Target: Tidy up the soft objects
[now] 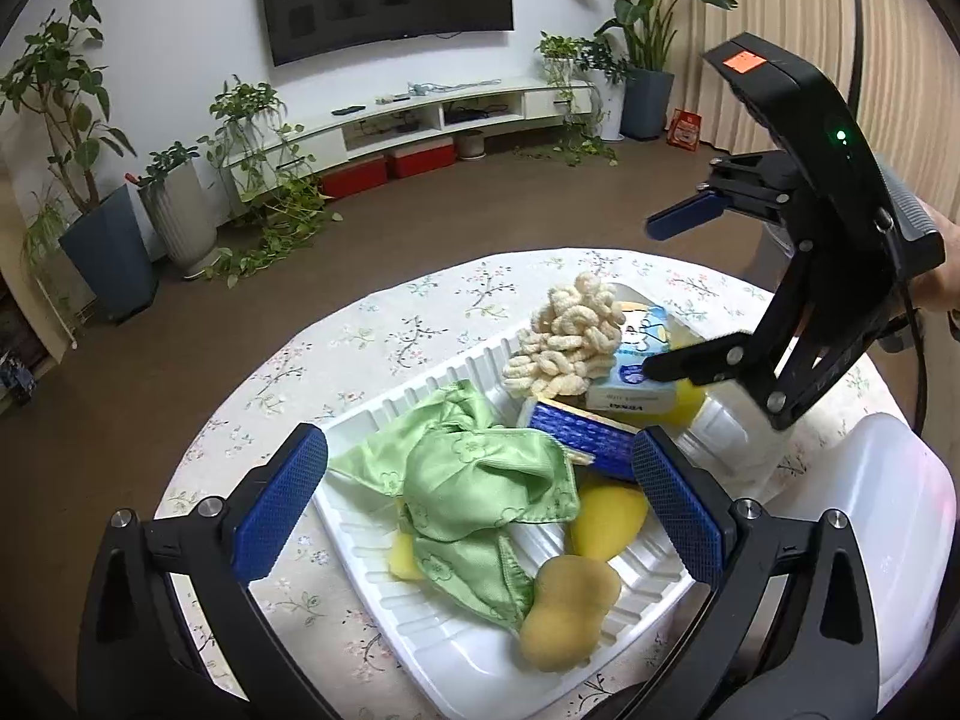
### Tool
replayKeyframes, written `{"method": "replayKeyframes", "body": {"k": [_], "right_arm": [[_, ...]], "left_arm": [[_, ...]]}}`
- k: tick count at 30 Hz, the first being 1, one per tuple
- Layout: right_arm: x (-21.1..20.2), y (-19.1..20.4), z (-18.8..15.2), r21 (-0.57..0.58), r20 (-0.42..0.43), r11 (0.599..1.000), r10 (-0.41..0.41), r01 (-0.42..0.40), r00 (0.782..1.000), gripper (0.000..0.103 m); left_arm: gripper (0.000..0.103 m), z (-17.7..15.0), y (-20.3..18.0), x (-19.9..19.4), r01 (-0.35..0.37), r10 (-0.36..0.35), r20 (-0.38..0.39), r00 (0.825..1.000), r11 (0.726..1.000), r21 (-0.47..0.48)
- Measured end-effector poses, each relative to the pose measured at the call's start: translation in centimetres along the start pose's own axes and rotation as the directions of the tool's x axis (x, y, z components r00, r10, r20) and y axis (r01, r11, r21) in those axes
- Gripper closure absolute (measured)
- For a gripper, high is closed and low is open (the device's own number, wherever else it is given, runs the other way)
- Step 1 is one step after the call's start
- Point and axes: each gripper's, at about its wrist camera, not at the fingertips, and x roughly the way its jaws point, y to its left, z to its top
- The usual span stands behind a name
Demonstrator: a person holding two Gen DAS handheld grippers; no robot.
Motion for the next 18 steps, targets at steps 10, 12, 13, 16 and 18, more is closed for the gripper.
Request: {"method": "replayKeyframes", "body": {"k": [10, 12, 13, 16, 18], "right_arm": [[-2.8, -3.4, -0.7, 0.143, 0.031, 0.989, -0.051, 0.046, 0.998, 0.000], [-4.0, -3.7, -1.1, 0.168, 0.041, 0.985, -0.052, 0.044, 0.998, 0.000], [-4.8, -4.0, -1.3, 0.179, 0.047, 0.983, -0.056, 0.047, 0.997, 0.000], [-6.9, -4.3, -2.0, 0.200, 0.059, 0.978, -0.069, 0.056, 0.996, 0.000], [-8.6, -4.4, -2.8, 0.224, 0.069, 0.973, -0.074, 0.057, 0.995, 0.000]], "left_arm": [[0.000, 0.5, 2.6, -2.7, -0.053, 0.055, 0.016, 0.998, 0.992, -0.115], [0.000, 0.3, 2.8, -3.6, -0.057, 0.059, 0.012, 0.998, 0.990, -0.132], [0.000, 0.3, 2.8, -4.0, -0.064, 0.066, 0.011, 0.998, 0.988, -0.137], [0.000, -0.2, 2.5, -5.7, -0.063, 0.065, 0.010, 0.998, 0.984, -0.166], [0.000, -0.7, 2.3, -6.9, -0.067, 0.071, 0.015, 0.997, 0.981, -0.184]]}}
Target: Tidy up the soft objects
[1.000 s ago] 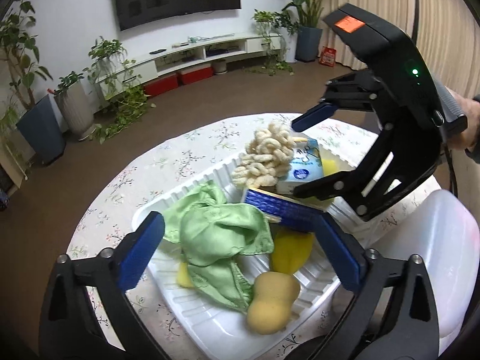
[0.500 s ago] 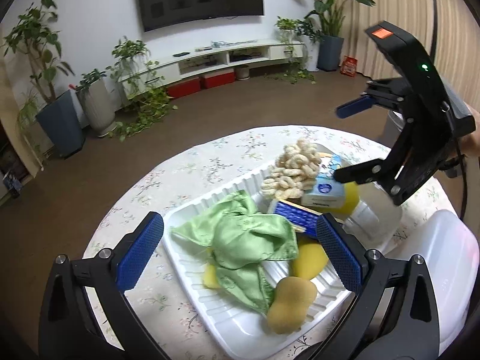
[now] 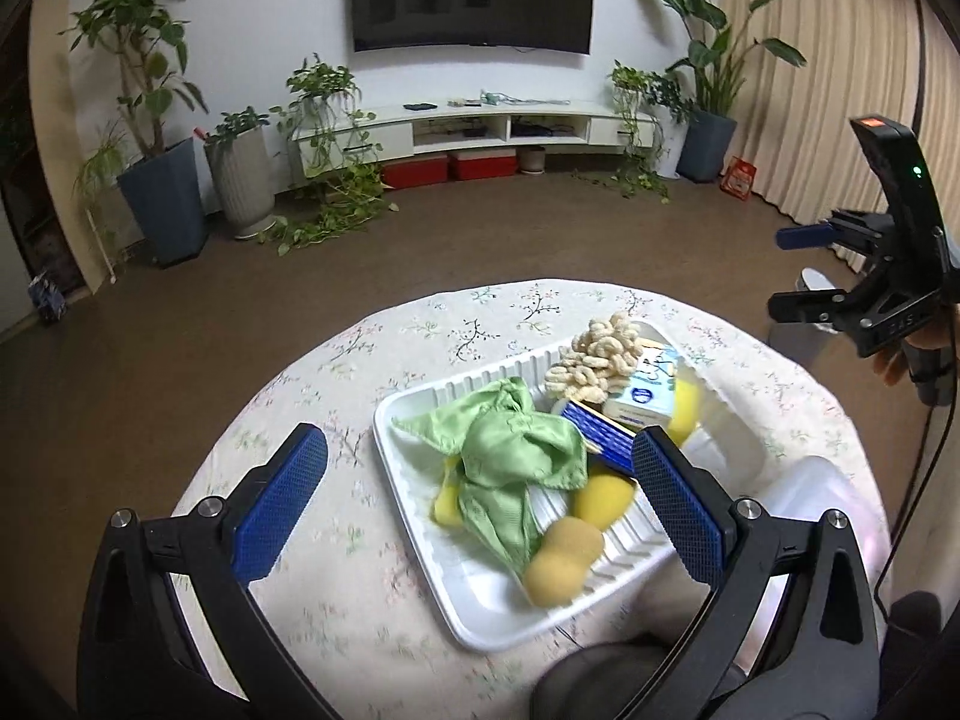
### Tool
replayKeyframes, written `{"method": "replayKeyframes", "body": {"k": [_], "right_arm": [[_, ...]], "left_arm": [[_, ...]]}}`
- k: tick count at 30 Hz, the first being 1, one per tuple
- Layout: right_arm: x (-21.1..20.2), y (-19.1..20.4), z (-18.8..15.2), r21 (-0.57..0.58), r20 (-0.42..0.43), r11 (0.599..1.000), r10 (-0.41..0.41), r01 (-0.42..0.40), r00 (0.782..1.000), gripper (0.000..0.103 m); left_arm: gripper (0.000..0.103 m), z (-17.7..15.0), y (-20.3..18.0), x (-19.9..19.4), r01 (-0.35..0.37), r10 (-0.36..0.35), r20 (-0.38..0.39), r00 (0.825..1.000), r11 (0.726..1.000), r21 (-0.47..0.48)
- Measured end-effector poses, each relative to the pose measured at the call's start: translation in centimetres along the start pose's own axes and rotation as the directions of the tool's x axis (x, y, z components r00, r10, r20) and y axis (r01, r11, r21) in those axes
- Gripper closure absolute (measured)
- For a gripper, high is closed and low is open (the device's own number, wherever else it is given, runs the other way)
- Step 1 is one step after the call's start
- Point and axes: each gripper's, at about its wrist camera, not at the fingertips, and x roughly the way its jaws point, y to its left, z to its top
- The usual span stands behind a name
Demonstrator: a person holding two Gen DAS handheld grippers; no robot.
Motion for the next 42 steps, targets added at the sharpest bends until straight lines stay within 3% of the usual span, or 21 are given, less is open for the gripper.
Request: {"method": "replayKeyframes", "body": {"k": [11, 18, 27, 33, 35, 42], "right_arm": [[-8.4, -0.3, -5.4, 0.194, 0.089, 0.981, -0.020, 0.002, 0.996, 0.000], [-12.6, 3.5, -11.0, 0.259, 0.158, 0.966, -0.054, 0.012, 0.986, 0.000], [-15.2, 10.9, -18.2, 0.328, 0.229, 0.944, -0.106, 0.025, 0.968, 0.000], [-15.8, 14.7, -21.9, 0.365, 0.253, 0.928, -0.181, 0.079, 0.951, 0.000], [-15.5, 15.1, -22.8, 0.383, 0.235, 0.920, -0.185, 0.084, 0.954, 0.000], [-15.6, 16.8, -24.4, 0.408, 0.216, 0.908, -0.198, 0.096, 0.956, 0.000]], "left_arm": [[0.000, -5.3, -2.9, -8.1, -0.102, 0.111, 0.053, 0.992, 0.984, -0.149], [0.000, -10.2, -7.2, -12.3, -0.174, 0.191, 0.086, 0.978, 0.970, -0.173], [0.000, -15.0, -11.0, -15.1, -0.217, 0.240, 0.074, 0.968, 0.948, -0.235], [0.000, -16.1, -12.5, -16.0, -0.293, 0.316, 0.063, 0.947, 0.926, -0.237], [0.000, -16.1, -13.1, -16.5, -0.319, 0.343, 0.072, 0.937, 0.919, -0.230], [0.000, -16.6, -14.4, -16.5, -0.286, 0.307, 0.065, 0.949, 0.931, -0.227]]}}
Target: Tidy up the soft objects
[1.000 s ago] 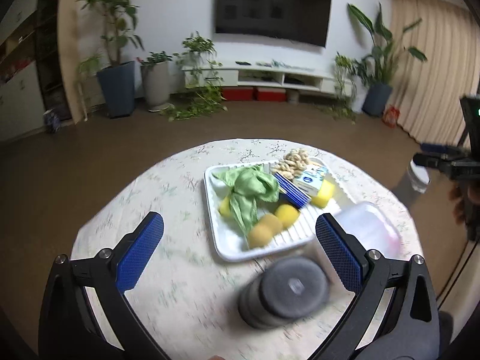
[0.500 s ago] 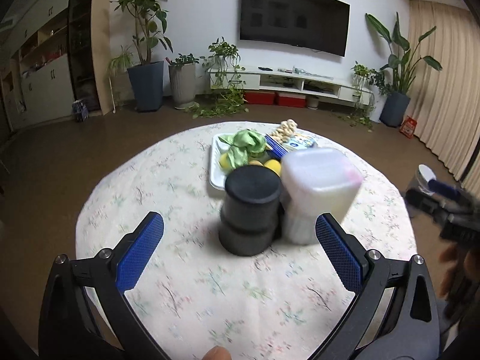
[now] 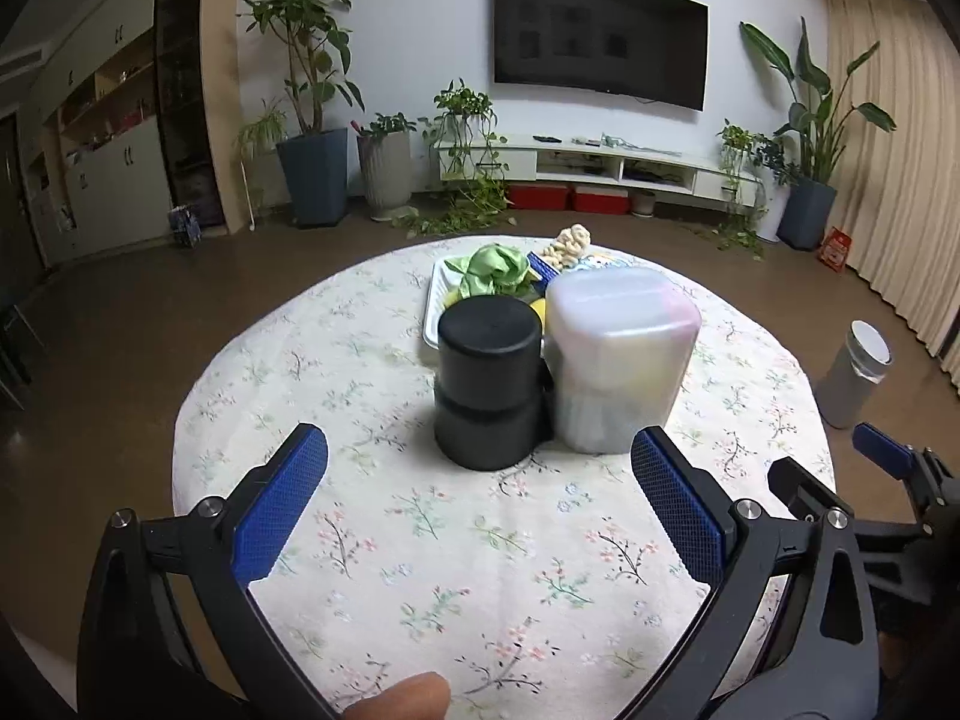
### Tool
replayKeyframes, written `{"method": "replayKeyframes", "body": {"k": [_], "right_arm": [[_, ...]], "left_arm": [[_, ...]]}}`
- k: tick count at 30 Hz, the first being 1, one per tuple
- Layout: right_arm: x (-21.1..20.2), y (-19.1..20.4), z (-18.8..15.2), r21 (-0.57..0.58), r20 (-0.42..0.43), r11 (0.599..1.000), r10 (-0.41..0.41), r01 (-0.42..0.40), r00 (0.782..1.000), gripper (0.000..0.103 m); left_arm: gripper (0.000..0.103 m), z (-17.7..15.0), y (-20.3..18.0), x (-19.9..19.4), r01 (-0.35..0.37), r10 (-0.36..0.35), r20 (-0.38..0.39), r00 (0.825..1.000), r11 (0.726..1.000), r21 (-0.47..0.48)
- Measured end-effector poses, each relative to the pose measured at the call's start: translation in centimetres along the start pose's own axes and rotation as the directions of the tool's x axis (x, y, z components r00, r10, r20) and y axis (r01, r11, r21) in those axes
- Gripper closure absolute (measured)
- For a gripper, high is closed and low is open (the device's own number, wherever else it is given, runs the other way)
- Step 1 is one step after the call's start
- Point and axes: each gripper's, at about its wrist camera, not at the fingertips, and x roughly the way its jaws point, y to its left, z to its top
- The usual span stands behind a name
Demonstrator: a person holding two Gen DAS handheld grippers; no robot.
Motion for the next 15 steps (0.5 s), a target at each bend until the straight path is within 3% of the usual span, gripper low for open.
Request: {"method": "replayKeyframes", "body": {"k": [15], "right_arm": [[-1.3, 2.1, -0.6, -0.056, 0.018, 0.998, -0.039, 0.040, 0.999, 0.000]], "left_arm": [[0.000, -1.1, -0.7, -0.1, -0.001, 0.000, -0.015, 1.000, 1.000, -0.003]]}}
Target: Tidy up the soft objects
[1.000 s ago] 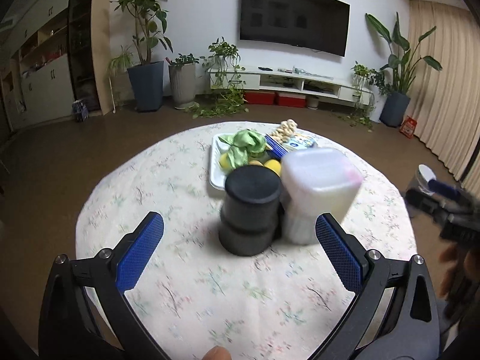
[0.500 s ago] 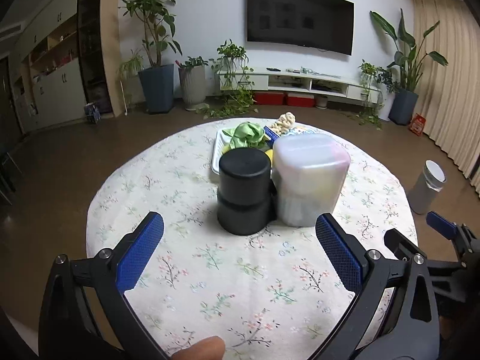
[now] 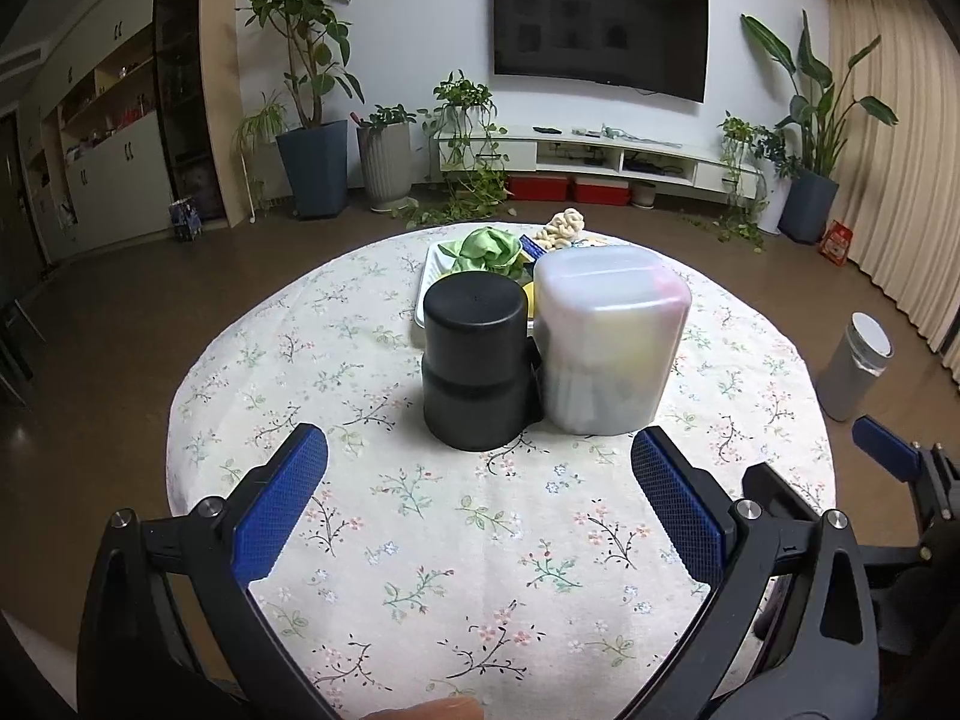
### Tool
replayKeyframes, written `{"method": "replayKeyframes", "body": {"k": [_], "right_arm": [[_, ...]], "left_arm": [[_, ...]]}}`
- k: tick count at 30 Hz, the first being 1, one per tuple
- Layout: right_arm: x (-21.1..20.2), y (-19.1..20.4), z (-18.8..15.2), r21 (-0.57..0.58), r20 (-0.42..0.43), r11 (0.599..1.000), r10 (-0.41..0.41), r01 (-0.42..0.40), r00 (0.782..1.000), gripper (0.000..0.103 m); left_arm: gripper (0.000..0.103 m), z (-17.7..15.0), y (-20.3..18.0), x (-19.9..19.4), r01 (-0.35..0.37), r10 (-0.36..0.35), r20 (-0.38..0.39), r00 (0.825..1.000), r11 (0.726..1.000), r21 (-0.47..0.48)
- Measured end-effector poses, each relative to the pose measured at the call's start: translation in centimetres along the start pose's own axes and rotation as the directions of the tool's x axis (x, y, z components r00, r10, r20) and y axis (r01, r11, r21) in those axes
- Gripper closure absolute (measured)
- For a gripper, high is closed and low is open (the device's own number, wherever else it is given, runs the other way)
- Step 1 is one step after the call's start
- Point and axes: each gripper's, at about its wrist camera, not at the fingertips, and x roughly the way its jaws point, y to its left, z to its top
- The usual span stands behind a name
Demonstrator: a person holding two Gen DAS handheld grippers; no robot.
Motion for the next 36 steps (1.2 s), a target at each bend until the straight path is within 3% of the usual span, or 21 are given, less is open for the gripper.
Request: {"method": "replayKeyframes", "body": {"k": [36], "right_arm": [[1.1, 0.9, -0.6, -0.013, -0.044, 1.000, -0.015, 0.014, 0.999, 0.000]], "left_arm": [[0.000, -0.1, 0.7, 0.6, 0.013, -0.013, -0.020, 1.000, 1.000, -0.023]]}}
